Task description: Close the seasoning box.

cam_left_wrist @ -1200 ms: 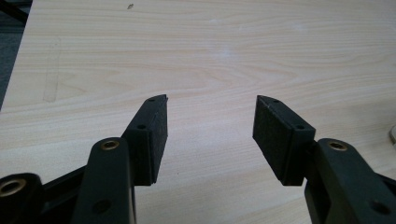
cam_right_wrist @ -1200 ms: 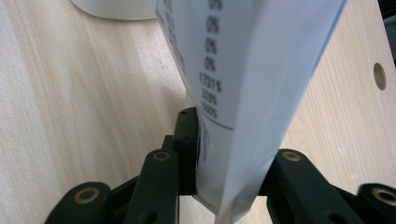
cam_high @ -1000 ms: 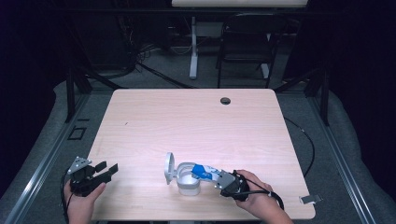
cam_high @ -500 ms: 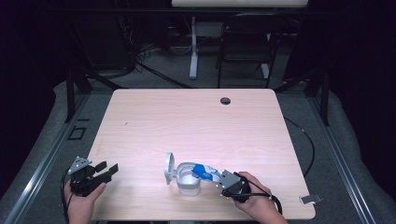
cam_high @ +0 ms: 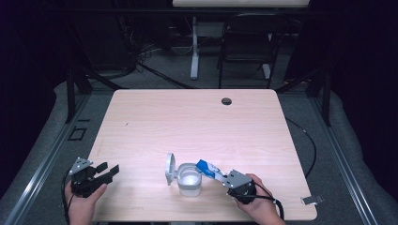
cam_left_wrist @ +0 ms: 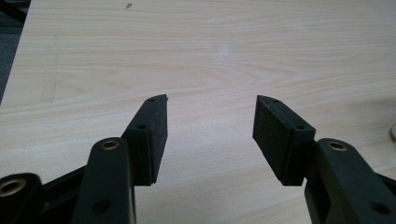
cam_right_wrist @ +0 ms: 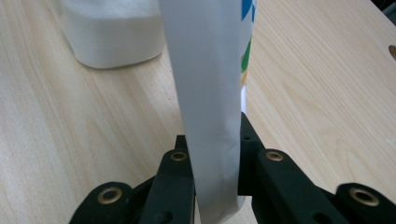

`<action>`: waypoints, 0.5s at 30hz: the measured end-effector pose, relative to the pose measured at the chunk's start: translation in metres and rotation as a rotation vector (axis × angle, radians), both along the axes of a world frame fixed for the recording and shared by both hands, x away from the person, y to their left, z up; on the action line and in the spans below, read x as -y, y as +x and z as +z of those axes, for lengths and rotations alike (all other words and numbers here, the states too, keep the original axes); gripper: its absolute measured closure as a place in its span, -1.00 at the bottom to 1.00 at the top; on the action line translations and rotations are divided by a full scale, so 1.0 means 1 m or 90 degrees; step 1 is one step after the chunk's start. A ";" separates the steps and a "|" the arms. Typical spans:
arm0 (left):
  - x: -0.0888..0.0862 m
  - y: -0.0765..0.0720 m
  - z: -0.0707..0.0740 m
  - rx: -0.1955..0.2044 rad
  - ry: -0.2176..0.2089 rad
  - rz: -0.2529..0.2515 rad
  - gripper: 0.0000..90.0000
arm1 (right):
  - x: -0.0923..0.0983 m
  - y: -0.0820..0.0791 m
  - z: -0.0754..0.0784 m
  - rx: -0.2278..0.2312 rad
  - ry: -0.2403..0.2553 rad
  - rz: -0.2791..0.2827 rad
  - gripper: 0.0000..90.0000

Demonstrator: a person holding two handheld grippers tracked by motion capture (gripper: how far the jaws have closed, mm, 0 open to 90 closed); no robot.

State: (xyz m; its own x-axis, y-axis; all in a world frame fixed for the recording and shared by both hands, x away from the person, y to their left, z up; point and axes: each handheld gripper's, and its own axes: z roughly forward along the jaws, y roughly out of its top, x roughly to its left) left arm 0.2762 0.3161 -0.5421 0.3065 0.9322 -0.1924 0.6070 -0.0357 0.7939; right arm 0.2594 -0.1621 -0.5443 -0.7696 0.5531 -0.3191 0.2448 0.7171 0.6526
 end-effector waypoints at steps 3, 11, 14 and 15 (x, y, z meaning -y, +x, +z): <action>0.000 0.000 0.000 0.000 0.000 0.000 0.02 | 0.004 0.001 -0.002 -0.004 0.027 -0.006 0.82; -0.001 0.000 0.001 -0.001 0.000 -0.001 0.02 | 0.012 0.001 -0.005 -0.007 0.060 -0.003 0.81; -0.001 0.000 0.000 -0.001 0.000 -0.001 0.02 | 0.016 0.002 -0.007 -0.008 0.075 -0.001 0.81; -0.001 0.000 0.000 -0.001 0.001 -0.001 0.01 | 0.017 0.002 -0.007 -0.009 0.080 -0.003 0.81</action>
